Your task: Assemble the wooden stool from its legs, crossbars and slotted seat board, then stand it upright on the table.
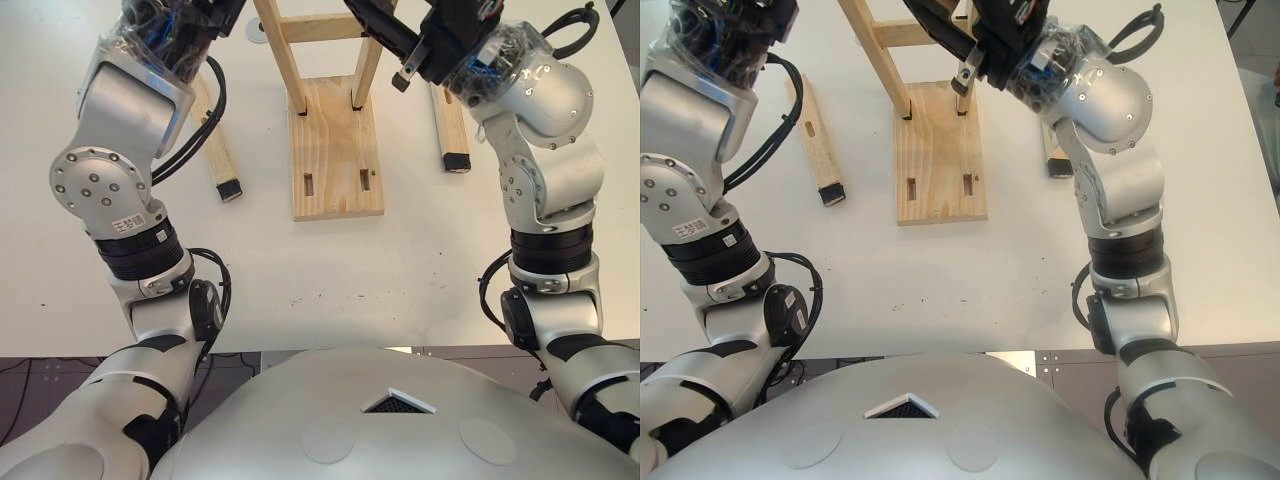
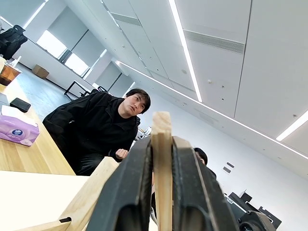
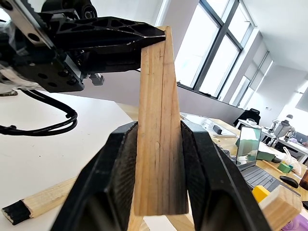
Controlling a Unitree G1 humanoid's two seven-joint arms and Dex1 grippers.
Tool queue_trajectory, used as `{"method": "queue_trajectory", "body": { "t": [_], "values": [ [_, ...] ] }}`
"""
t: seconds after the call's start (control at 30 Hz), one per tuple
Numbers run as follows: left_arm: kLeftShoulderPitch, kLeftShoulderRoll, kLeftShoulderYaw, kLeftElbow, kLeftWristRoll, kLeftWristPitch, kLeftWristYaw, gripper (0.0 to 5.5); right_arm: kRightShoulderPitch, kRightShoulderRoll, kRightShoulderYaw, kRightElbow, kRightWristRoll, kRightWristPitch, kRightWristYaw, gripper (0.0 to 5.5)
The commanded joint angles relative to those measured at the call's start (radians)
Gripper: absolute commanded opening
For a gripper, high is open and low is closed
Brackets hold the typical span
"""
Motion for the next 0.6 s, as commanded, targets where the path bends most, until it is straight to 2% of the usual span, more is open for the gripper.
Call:
{"method": "queue_trajectory", "body": {
  "t": [0.03,0.33,0.53,0.6],
  "values": [
    [-0.004,0.002,-0.003,-0.002,-0.004,0.003,-0.002,0.37,-0.004,0.011,0.002,-0.026,0.009,0.017,0.014,1.28],
    [0.002,-0.004,-0.019,-0.007,-0.002,-0.001,-0.010,0.37,0.003,0.018,0.009,-0.036,0.028,0.048,0.029,1.28],
    [0.022,0.009,-0.052,-0.032,-0.004,0.028,-0.049,0.37,0.004,0.033,-0.019,-0.056,0.119,0.133,0.033,1.28],
    [0.029,0.013,-0.069,-0.043,0.007,0.035,-0.064,0.79,0.004,0.032,-0.023,-0.061,0.132,0.150,0.032,1.28]
  ]
}}
